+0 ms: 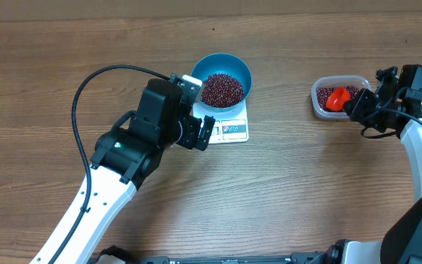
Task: Scoop item into bowl and weigh 150g on scale
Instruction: 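Carry the red scoop back to the bean tub with the right gripper, then lower the red scoop into the bean tub and release it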
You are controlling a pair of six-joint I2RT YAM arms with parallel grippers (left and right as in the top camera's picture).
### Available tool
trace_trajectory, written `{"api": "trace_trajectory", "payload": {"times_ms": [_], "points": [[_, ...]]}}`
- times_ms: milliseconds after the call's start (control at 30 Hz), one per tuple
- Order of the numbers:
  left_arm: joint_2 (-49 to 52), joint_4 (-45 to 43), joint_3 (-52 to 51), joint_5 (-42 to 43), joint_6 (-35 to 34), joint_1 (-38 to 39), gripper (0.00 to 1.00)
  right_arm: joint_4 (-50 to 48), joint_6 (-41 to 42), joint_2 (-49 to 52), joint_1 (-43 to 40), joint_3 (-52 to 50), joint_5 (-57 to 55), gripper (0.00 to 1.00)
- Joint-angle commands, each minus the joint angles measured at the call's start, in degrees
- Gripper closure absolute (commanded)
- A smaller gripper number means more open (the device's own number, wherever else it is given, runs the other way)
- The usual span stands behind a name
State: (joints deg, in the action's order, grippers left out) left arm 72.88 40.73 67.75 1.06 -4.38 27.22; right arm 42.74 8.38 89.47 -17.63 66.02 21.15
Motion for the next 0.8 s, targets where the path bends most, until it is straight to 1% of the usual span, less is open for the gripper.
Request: {"api": "trace_trajectory", "payload": {"times_ms": [0, 33, 100, 167, 200, 233, 267, 367, 400, 433, 467, 533, 767], "points": [[-0.11, -0.22, 0.28, 0.42, -0.79, -0.24, 0.00, -0.42, 2.51, 0.13, -0.11, 1.49, -1.27, 0.82], [-0.13, -0.22, 0.28, 0.42, -0.81, -0.24, 0.00, -0.39, 2.51, 0.13, -0.13, 1.49, -2.73, 0.78], [-0.11, -0.22, 0.28, 0.42, -0.79, -0.24, 0.01, -0.24, 2.51, 0.13, -0.13, 1.49, -4.20, 0.73], [-0.11, -0.22, 0.28, 0.42, -0.81, -0.24, 0.00, 0.13, 2.34, 0.13, -0.13, 1.49, -4.63, 0.62], [-0.13, -0.22, 0.28, 0.42, -0.79, -0.24, 0.00, 0.37, 2.23, 0.13, -0.13, 1.49, -4.63, 0.55], [-0.11, -0.22, 0.28, 0.42, -0.79, -0.24, 0.00, 0.68, 2.05, 0.13, -0.13, 1.49, -4.61, 0.45], [-0.11, -0.22, 0.28, 0.42, -0.79, -0.24, 0.00, 0.94, 2.05, 0.13, -0.13, 1.49, -4.63, 0.33], [-0.13, -0.22, 0.28, 0.42, -0.81, -0.24, 0.00, 1.70, 2.05, 0.13, -0.13, 1.49, -4.63, 0.26], [-0.11, -0.22, 0.28, 0.42, -0.79, -0.24, 0.00, 1.97, 2.05, 0.13, -0.13, 1.49, -4.66, 0.22], [-0.13, -0.22, 0.28, 0.42, -0.79, -0.24, 0.00, 2.08, 2.05, 0.13, -0.13, 1.49, -4.92, 0.20], [-0.11, -0.22, 0.28, 0.42, -0.79, -0.24, 0.01, 2.32, 2.05, 0.13, -0.13, 1.49, -5.55, 0.15], [-0.11, -0.22, 0.28, 0.42, -0.79, -0.24, 0.00, 3.10, 2.05, 0.13, -0.13, 1.49, -7.67, 0.00], [-0.11, -0.22, 0.28, 0.42, -0.79, -0.24, 0.00, 6.19, 1.25, 0.13, -0.13, 1.49, -14.97, 0.00]]}}
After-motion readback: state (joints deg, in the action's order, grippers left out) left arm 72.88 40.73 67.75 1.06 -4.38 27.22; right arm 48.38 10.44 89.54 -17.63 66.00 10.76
